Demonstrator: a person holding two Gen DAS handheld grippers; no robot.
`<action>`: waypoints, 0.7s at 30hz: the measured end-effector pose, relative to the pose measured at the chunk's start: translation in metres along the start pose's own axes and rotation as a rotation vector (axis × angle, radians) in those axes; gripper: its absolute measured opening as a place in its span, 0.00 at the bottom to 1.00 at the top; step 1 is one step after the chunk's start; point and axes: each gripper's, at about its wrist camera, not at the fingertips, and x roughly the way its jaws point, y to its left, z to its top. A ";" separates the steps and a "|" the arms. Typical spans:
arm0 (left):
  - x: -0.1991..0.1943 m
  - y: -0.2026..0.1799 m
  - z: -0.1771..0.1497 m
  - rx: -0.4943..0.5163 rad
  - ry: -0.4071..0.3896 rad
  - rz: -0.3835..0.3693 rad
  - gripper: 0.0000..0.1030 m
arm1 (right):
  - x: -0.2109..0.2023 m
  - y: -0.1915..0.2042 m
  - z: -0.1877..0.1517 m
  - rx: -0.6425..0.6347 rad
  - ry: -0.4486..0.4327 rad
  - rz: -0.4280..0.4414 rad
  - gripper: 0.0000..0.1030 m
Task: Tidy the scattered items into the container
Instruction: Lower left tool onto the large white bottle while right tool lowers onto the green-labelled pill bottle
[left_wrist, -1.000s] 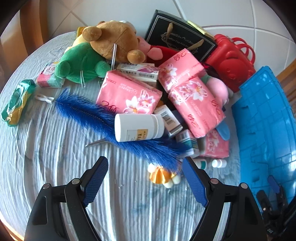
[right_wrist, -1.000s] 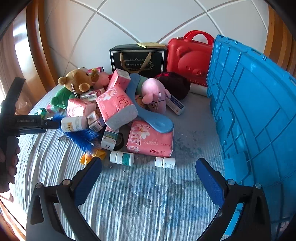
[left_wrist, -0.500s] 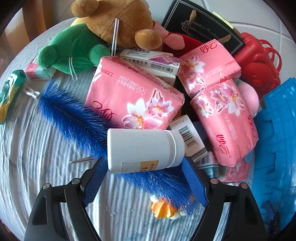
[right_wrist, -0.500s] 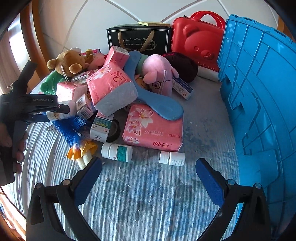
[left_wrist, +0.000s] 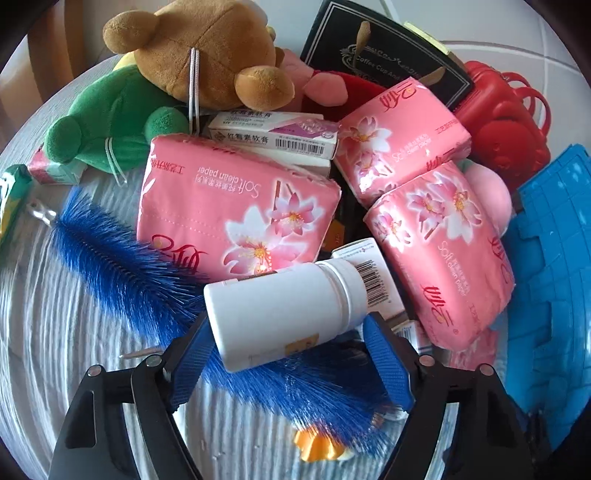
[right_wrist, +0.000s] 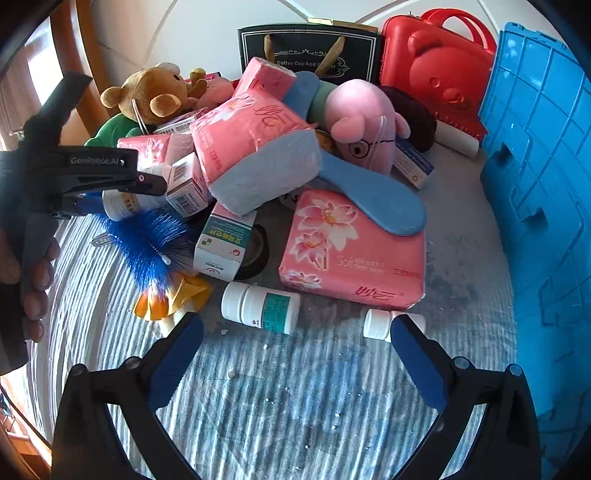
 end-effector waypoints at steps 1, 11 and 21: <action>-0.003 0.001 -0.001 0.008 -0.004 -0.014 0.61 | 0.004 0.002 0.000 0.002 0.004 0.003 1.00; -0.001 0.011 -0.008 0.019 0.028 -0.075 0.66 | 0.023 0.016 0.007 0.015 0.024 0.015 1.00; 0.009 -0.012 -0.001 0.166 0.059 -0.027 0.80 | 0.022 0.017 0.001 0.026 0.030 0.018 1.00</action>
